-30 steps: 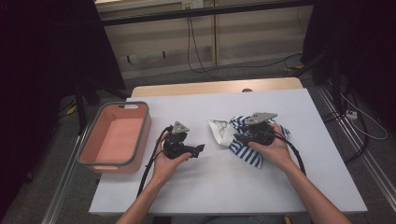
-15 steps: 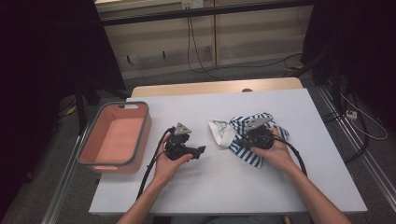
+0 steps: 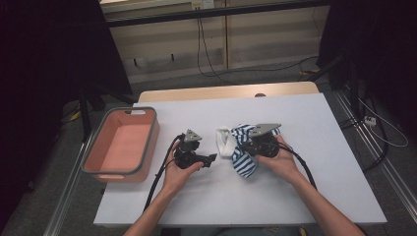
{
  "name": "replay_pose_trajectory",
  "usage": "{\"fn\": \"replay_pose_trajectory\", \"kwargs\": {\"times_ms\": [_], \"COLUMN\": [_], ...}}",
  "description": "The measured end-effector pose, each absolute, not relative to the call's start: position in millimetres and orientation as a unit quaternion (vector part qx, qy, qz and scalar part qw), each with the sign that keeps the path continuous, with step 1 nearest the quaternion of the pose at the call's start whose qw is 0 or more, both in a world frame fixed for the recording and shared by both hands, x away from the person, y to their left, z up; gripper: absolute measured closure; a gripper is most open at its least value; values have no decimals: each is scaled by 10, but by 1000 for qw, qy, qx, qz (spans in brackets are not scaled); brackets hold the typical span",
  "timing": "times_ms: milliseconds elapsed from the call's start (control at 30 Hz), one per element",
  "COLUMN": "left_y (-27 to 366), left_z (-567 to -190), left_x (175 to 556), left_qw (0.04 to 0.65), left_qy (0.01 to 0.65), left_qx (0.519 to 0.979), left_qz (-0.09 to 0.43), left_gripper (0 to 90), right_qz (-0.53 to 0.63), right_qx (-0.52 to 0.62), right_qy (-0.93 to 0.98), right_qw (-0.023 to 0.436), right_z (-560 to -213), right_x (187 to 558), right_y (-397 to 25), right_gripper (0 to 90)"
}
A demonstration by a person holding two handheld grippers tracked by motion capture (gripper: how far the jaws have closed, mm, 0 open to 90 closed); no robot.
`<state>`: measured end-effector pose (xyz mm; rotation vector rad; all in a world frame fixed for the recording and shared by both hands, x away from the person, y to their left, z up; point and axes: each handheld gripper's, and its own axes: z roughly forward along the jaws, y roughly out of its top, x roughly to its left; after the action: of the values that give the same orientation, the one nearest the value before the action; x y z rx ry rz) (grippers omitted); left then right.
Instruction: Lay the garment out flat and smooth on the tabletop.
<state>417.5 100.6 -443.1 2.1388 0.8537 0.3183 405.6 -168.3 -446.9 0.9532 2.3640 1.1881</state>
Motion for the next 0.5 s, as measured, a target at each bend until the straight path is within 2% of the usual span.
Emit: {"fn": "replay_pose_trajectory", "kwargs": {"times_ms": [133, 233, 333, 500], "left_y": [1020, 1017, 991, 910], "left_z": [-4422, -4419, -4413, -4412], "left_x": [4179, 4170, 4144, 4084], "left_qw": [399, 395, 399, 416], "left_qy": [337, 338, 336, 320], "left_qx": [844, 845, 844, 845], "left_qz": [124, 127, 127, 108], "left_gripper": [180, 179, 176, 141], "right_qz": [426, 422, 416, 435], "right_qx": [331, 329, 334, 337], "right_qy": [826, 828, 829, 815], "right_qw": [162, 166, 167, 181], "right_z": [-4439, -4453, -4459, -4335], "right_x": [4058, 4063, 4066, 4036], "right_y": [-1588, -1556, -1571, -1672], "right_gripper": [866, 781, 634, 574]}}
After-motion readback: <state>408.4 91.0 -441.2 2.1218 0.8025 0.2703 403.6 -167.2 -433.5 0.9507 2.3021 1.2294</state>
